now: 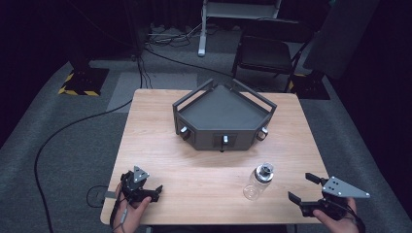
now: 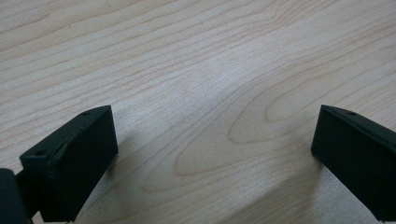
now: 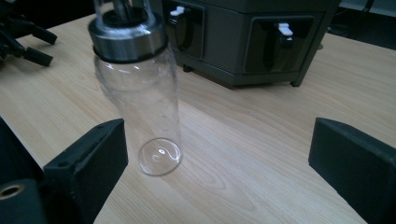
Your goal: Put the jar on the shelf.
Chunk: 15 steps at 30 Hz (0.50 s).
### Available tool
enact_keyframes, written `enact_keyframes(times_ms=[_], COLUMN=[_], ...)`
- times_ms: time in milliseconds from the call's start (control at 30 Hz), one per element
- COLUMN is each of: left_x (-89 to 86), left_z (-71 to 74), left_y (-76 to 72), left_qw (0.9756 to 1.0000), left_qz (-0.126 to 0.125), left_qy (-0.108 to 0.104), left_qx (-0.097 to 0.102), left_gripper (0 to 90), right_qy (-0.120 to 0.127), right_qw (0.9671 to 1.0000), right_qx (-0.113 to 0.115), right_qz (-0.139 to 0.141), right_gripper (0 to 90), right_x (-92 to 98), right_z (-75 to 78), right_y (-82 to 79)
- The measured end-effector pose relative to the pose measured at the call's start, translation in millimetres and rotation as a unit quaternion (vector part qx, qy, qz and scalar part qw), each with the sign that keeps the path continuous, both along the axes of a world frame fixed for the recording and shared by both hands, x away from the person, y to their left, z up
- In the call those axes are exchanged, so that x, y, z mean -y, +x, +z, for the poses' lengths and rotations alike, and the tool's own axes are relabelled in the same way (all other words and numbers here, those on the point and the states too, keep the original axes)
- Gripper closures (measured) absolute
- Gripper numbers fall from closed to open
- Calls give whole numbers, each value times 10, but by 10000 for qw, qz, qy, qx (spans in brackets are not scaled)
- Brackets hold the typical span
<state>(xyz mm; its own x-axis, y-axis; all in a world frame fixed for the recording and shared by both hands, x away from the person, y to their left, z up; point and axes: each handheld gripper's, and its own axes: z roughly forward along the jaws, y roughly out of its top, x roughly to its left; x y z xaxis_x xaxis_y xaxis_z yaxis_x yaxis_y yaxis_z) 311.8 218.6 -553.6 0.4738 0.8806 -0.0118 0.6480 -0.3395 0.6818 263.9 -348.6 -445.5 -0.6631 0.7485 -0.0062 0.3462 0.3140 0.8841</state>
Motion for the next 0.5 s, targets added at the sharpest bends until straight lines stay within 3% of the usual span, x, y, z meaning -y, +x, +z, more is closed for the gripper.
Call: enact_keyframes(times_ms=[500], left_x=[2], left_z=[0], left_y=[2], left_qw=[10000], left_qz=[-3], left_qy=[-2], left_qx=[-3], left_gripper=[3], right_qy=[124], right_qw=[9996], right_qx=[127], right_qz=[218], right_gripper=[46], right_x=[-221], right_z=[85], right_y=[-45])
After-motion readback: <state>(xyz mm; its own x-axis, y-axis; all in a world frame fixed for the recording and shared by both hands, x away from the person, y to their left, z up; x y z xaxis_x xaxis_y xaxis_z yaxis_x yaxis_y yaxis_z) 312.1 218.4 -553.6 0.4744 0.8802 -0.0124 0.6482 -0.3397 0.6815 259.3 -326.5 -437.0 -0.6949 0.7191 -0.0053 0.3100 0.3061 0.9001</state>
